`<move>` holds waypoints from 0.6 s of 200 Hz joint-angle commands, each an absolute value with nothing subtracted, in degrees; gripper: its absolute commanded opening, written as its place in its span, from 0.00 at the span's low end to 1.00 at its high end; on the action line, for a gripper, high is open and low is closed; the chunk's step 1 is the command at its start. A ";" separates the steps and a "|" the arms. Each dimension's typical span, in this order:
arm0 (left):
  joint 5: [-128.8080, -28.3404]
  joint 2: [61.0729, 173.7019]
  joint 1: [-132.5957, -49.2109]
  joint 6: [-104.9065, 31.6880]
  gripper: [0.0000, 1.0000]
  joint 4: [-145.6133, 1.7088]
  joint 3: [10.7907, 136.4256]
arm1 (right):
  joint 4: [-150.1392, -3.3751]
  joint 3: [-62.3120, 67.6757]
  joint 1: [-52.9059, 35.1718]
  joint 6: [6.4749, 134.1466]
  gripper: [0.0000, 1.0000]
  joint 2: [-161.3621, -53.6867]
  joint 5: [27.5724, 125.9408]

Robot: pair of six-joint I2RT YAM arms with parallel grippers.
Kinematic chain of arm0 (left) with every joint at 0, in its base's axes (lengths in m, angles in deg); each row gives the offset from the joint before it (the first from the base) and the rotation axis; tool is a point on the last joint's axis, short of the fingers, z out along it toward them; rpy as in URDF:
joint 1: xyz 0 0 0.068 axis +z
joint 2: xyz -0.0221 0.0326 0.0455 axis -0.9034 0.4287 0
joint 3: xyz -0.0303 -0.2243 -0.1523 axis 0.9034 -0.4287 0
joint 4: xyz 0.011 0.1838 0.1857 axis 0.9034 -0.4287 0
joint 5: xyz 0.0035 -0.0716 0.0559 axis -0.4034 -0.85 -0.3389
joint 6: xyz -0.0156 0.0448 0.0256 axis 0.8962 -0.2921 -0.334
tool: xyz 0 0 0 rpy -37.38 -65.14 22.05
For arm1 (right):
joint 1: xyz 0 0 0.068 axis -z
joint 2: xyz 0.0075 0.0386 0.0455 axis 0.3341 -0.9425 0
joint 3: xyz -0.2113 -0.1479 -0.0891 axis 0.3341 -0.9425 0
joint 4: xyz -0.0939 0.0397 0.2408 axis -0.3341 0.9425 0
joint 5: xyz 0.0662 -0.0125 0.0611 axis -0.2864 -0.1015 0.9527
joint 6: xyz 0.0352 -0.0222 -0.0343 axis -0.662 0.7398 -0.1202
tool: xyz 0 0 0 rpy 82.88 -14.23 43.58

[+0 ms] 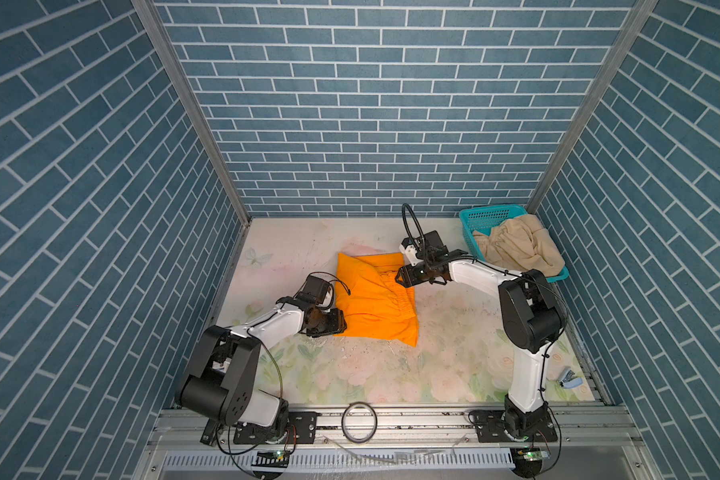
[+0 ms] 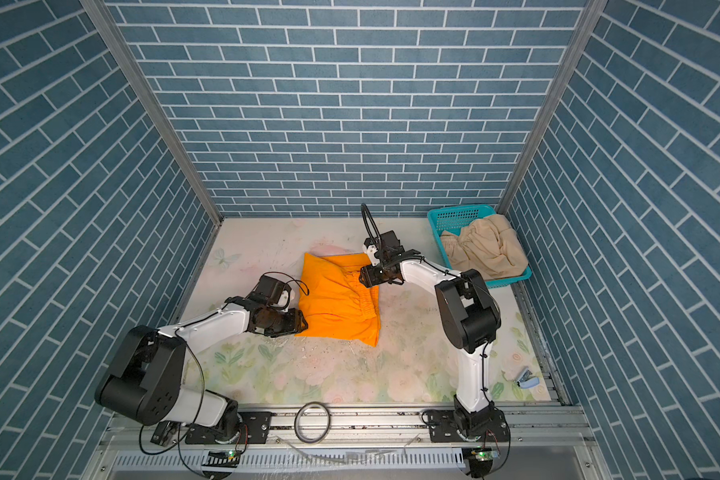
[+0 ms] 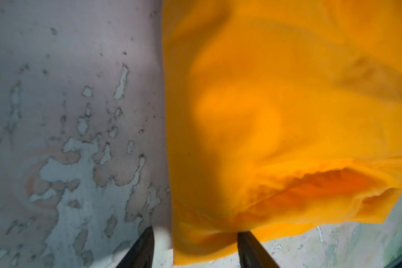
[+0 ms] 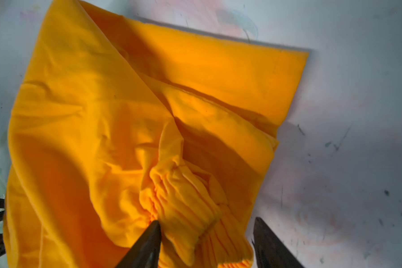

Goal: Fold and stack the shorts

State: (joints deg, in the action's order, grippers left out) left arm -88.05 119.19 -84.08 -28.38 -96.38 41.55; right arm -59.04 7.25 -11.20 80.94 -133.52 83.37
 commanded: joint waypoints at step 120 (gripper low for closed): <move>-86.79 120.90 -84.21 -29.20 0.05 -98.95 40.89 | -51.44 17.15 -7.59 87.25 0.13 -142.32 98.89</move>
State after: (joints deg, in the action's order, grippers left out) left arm -87.97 120.96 -84.08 -28.51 -95.42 41.40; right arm -53.06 15.19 -8.73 87.08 -141.48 93.58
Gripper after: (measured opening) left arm 0.077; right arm 0.225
